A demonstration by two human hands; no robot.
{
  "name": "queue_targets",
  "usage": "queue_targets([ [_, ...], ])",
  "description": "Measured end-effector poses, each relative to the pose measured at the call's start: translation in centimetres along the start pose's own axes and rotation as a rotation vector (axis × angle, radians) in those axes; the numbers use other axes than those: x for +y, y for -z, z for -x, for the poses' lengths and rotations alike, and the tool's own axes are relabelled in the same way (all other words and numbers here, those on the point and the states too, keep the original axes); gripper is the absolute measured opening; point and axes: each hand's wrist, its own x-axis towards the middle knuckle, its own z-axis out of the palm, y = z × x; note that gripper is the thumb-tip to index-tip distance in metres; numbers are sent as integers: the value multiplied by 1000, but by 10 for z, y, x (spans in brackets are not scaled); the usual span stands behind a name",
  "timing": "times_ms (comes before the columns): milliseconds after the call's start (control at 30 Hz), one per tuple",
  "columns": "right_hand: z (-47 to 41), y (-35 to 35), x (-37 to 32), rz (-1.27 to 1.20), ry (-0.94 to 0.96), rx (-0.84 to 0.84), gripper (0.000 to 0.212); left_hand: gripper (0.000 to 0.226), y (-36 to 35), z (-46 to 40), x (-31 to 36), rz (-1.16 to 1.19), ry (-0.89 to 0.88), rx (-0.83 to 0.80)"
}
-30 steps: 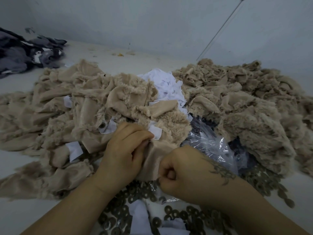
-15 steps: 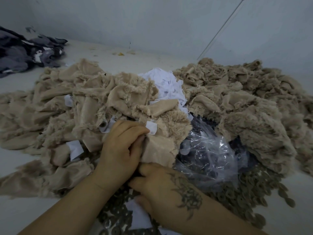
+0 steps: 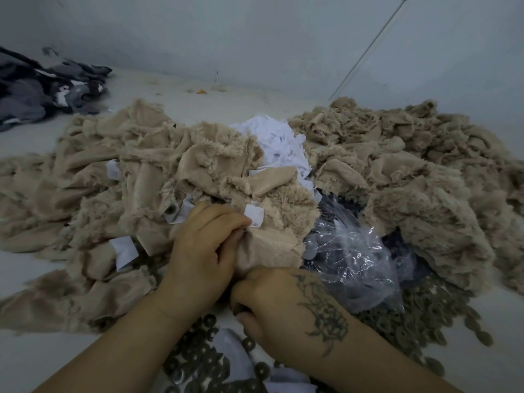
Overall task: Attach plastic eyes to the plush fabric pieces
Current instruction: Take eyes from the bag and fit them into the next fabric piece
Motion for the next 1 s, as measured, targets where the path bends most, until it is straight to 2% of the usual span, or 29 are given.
queue_targets([
  [233, 7, 91, -39, -144, 25, 16, 29, 23, 2, 0, -1, 19, -36, -8],
  [333, 11, 127, -45, -209, 42, 101, 18, 22, 3, -1, -1, 39, -70, -13],
  [500, 15, 155, -32, -301, -118, 36, 15, 14, 2, 1, 0, 34, -141, -58],
  [600, 16, 158, -24, -626, -262, 99, 11, 14, 1, 1, -1, 53, -172, -79],
  [700, 15, 157, -22, -1000, -376, 234, 19, 14, -1, 2, 1, 63, -262, -89],
  [800, 12, 155, -20, -1222, -441, 263, 16, 15, -3, 4, 4, 80, -341, -104],
  [867, 10, 151, -19, -1221, -473, 312, 10, 15, -4, 4, 5, 85, -372, -101],
  [1000, 7, 137, -19, -928, -418, 457, 8, 15, -3, 3, 7, 78, -376, -68],
])
